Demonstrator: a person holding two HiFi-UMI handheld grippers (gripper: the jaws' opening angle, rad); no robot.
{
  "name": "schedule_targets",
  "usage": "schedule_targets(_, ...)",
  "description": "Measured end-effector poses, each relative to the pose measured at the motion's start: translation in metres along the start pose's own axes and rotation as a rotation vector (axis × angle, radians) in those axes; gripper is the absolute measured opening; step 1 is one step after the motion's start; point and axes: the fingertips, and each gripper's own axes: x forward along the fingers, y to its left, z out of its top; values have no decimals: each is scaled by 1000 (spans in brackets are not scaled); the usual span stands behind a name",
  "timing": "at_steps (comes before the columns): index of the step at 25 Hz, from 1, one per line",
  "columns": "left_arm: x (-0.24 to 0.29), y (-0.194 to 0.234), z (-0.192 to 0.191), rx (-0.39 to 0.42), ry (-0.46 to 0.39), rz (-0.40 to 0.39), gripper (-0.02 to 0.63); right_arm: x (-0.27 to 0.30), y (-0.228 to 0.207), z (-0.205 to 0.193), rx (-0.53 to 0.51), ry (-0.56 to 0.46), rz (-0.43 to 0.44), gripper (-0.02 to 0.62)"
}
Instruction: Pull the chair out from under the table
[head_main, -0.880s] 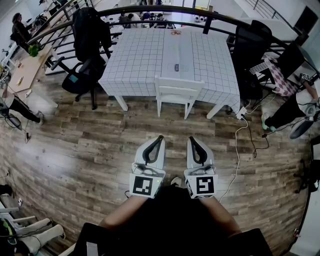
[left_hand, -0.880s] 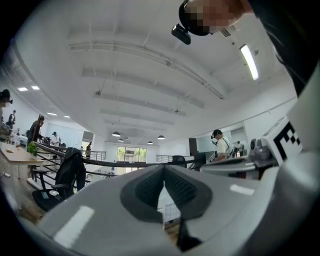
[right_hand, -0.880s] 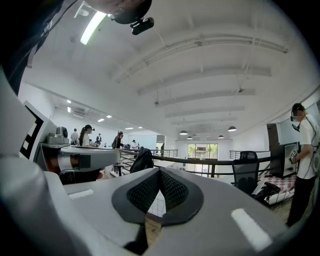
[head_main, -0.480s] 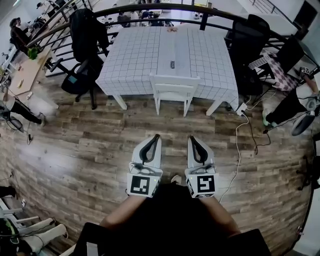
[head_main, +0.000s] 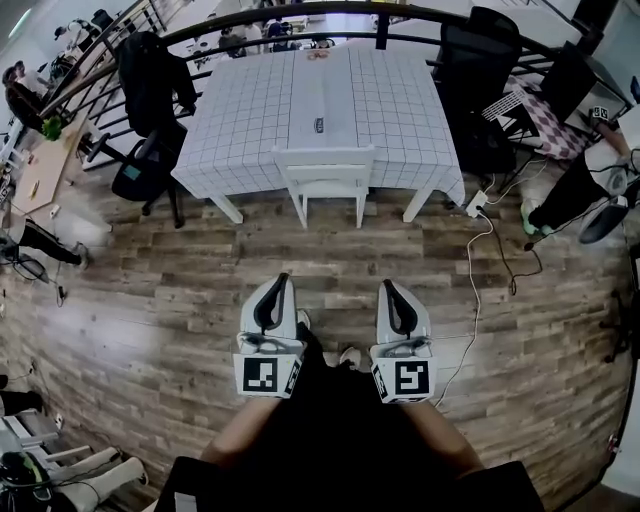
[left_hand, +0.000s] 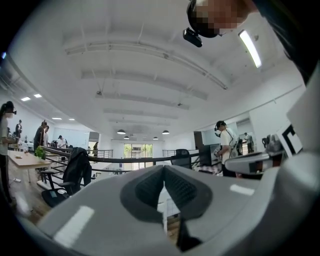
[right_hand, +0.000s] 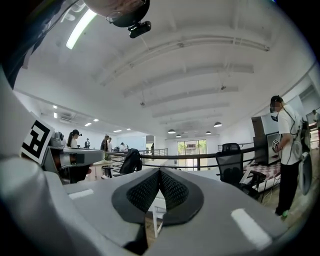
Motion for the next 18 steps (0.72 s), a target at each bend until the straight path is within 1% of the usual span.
schedule_targets(2, 0, -8, 5, 3, -8, -13, 11, -4, -2, -1, 0, 7, 3, -2)
schedule_targets(7, 32, -22, 37, 3, 10, -43, 11, 9, -19, 28, 8, 34, 12, -2)
schedule_targets(8, 35, -24, 34, 7, 4, -48, 11, 9, -22, 24, 5, 28, 13, -2)
schedule_targets(10, 46, -23, 9, 8, -16, -61, 11, 15, -25, 0, -16, 17, 6, -2)
schedule_targets(12, 66, -13, -15, -4, -26, -74, 11, 33, -29, -18, -33, 23, -8, -2)
schedule_targets(13, 79, -6, -20, -14, -24, -80, 11, 45, -32, -21, -33, 29, -15, -3)
schedule_targets(18, 138, 27, -12, -35, -29, -97, 11, 113, -42, -7, -27, 60, -12, -2)
